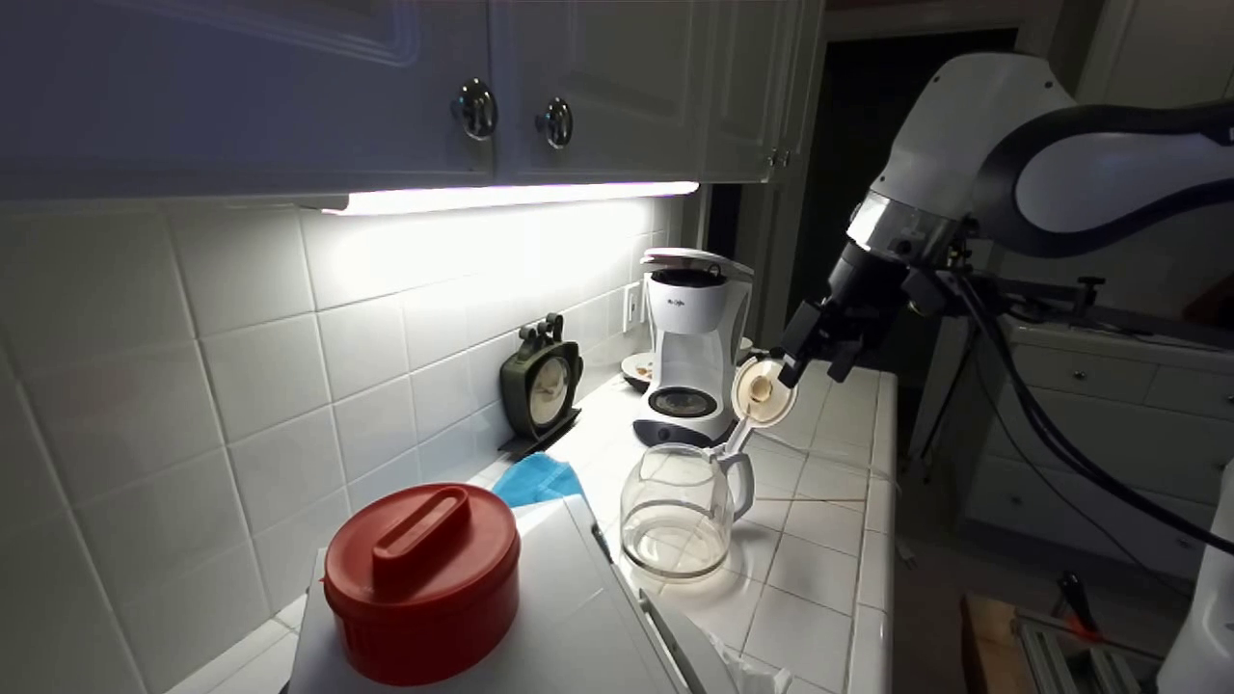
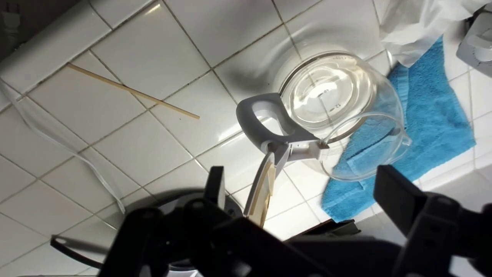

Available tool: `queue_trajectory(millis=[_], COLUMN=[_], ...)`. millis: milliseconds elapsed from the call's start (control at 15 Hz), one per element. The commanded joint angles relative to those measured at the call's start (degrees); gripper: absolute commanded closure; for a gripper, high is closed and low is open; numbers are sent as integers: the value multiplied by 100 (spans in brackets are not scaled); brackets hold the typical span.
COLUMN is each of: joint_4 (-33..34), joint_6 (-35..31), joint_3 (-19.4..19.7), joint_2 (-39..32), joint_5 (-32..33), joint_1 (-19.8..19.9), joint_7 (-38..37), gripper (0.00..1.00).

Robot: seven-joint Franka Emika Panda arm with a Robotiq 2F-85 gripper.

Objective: Close the lid of the kettle, put the kettle on the coffee making machine stand and press the bottom button of the coffee maker

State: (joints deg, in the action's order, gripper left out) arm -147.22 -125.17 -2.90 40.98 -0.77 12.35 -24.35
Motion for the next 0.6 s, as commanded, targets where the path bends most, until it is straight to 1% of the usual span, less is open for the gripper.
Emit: queue_trajectory(millis=[0,133,267,533], joint_4=[-202,-229,-210,-214], joint_6=[-599,-731,-656,-781], joint_3=[295,446,581,748], joint_2=[44,-22,-72,-226], joint_5=[-54,-119,-96,-61], joint_1=[-144,-184,-157,-92], joint_7=[550,795,969,1149], gripper=[0,0,0,0])
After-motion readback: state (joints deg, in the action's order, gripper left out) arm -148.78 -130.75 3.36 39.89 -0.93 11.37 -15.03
